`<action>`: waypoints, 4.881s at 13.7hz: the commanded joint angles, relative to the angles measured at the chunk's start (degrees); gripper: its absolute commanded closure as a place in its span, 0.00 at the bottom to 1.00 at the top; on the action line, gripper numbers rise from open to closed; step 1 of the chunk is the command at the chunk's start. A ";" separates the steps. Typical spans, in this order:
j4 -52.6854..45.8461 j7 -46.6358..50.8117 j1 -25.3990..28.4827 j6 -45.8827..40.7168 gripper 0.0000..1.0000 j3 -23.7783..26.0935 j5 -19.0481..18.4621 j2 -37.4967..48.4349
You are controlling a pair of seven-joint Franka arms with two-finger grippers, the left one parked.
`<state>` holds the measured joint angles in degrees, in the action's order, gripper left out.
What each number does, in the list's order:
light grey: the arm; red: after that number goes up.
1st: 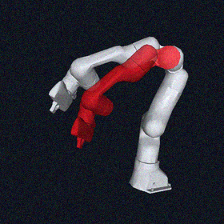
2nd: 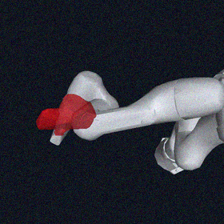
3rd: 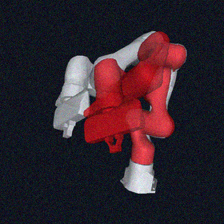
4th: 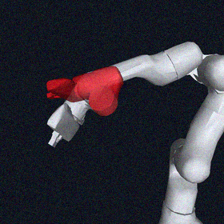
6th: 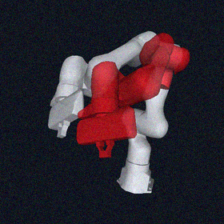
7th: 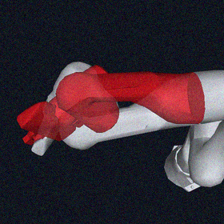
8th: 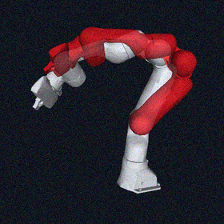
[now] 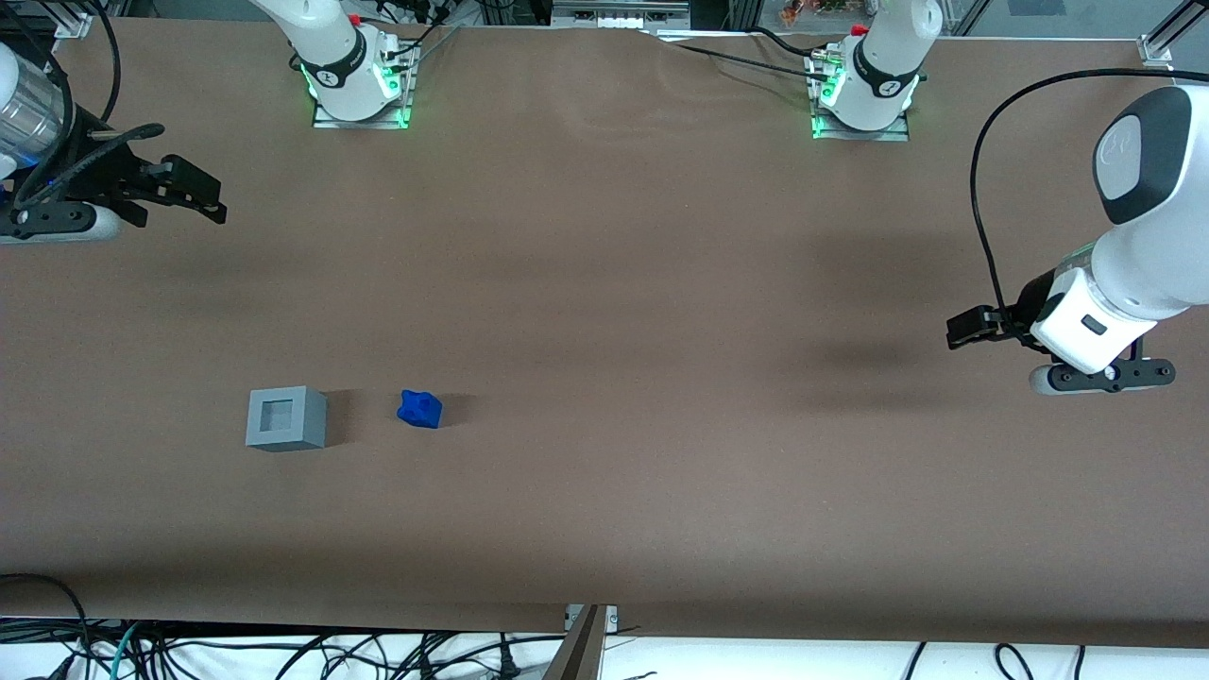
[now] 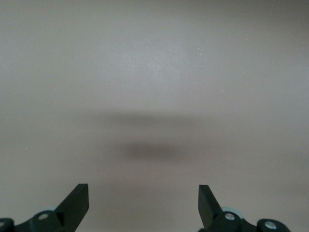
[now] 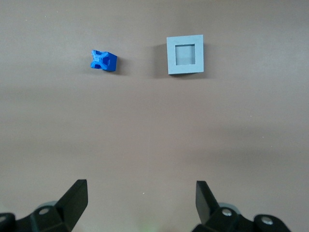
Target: Insert blue part into gray base with right arm
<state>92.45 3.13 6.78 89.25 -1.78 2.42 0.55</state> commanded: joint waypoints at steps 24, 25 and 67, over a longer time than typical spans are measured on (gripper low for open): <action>-0.52 -1.11 -0.36 -0.65 0.01 0.29 -2.33 -0.02; -0.52 -1.20 -0.36 -0.65 0.01 0.29 -2.33 0.07; 0.62 26.49 11.24 46.28 0.52 0.99 -1.80 -38.95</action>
<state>92.85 30.82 18.60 135.02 -0.98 1.00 -38.71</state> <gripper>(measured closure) 0.374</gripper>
